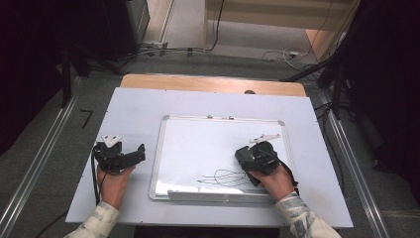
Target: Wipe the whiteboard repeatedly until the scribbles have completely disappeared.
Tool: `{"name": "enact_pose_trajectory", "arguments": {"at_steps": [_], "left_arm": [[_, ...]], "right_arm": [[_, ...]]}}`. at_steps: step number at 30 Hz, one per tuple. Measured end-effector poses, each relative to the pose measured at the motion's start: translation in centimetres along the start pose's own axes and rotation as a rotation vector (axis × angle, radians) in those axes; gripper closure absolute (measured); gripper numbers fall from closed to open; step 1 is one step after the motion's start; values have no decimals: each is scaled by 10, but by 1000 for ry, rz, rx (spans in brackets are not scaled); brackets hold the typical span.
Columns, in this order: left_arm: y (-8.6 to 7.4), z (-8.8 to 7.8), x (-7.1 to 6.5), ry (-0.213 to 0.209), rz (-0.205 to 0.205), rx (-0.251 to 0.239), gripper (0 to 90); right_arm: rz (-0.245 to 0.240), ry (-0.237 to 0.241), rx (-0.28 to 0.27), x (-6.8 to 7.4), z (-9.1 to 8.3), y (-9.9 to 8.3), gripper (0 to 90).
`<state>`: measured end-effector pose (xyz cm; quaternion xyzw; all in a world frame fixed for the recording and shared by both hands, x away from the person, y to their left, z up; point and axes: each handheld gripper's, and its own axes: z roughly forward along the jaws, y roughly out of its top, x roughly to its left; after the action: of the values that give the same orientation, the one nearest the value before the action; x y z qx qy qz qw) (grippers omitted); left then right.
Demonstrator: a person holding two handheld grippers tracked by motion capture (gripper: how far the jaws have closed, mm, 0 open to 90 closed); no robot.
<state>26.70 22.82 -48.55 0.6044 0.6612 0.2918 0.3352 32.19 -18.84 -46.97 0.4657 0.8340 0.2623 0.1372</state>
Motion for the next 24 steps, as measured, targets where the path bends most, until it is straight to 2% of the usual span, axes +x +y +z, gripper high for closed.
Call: {"name": "enact_pose_trajectory", "arguments": {"at_steps": [2, 13, 24], "left_arm": [[0, 0, 0, 1, -1, -1, 40], [0, 1, -1, 1, -1, 2, 40], [0, 1, -2, 1, 3, 0, 41]], "right_arm": [[0, 6, -4, 1, 0, 0, 379], [1, 0, 9, 1, -1, 1, 385], [-10, 4, 21, 9, 1, 5, 386]]}}
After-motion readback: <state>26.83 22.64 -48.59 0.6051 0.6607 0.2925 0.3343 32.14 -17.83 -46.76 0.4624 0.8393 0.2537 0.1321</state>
